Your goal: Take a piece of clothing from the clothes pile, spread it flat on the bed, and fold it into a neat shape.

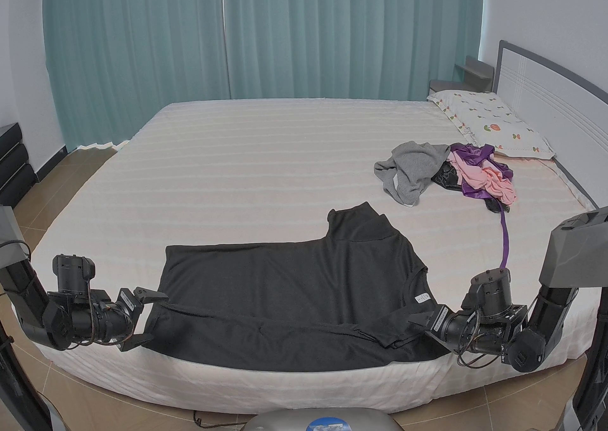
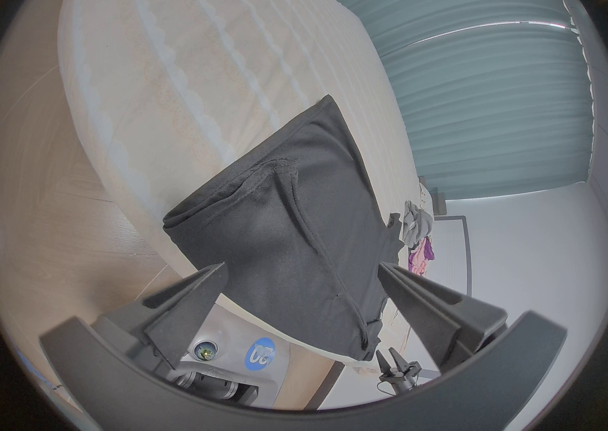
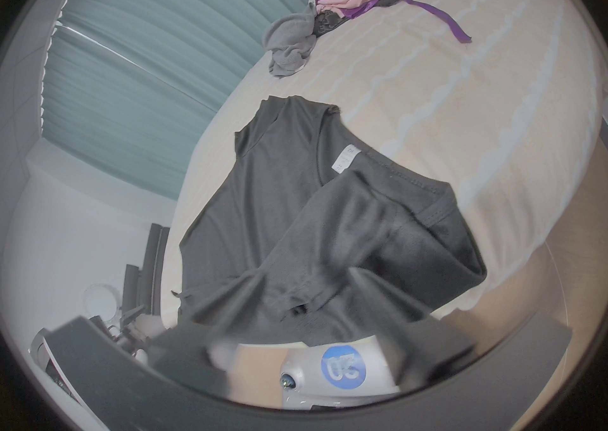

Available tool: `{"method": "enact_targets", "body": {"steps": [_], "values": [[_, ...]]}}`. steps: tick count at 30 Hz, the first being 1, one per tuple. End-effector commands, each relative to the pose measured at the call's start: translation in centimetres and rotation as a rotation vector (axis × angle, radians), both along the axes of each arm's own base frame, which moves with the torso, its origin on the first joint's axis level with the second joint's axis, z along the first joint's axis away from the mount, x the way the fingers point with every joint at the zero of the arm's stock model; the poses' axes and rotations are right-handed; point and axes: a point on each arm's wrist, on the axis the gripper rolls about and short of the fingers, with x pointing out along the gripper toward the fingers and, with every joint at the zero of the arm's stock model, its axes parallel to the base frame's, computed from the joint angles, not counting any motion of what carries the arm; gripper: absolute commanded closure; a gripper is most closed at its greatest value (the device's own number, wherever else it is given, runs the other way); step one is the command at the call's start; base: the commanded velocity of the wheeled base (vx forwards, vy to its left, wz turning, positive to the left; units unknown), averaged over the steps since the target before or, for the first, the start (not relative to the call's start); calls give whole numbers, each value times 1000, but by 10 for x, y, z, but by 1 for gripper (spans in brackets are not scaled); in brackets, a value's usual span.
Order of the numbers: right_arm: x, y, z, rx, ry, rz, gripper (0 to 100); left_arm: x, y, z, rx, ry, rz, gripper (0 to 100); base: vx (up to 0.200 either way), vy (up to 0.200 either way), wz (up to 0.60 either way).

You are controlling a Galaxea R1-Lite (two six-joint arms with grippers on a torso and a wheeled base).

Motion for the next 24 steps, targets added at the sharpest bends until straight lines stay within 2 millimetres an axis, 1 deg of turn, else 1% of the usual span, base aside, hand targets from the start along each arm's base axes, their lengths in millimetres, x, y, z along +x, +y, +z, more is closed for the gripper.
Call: {"method": "enact_targets", "body": {"steps": [1,3,5,7,8,10,12,16,20,24], "values": [[-6,-4,16,42,-37,30,0,0,0,0,0,-1,1,0,0,0,0],[-4,-14,25,69,-61,21,0,0,0,0,0,-1,1,0,0,0,0],[0,-23,29,72,-80,18,0,0,0,0,0,-1,1,0,0,0,0],[3,-39,26,62,-83,51,0,0,0,0,1,-1,0,0,0,0,0],[4,-41,25,62,-82,57,0,1,0,0,1,-3,-2,0,0,0,0],[9,-51,15,67,-67,118,0,1,0,0,2,-2,-3,0,0,0,0],[12,-55,8,62,-62,126,0,1,0,0,3,-2,-4,0,0,0,0],[19,-53,-4,66,-74,129,0,1,-1,-1,5,-2,-7,0,0,0,0],[23,-50,-9,89,-109,135,0,1,-1,-1,6,-3,-8,0,0,0,0],[21,-46,-14,87,-96,141,0,2,0,-1,7,-5,-9,0,0,0,0]]}}
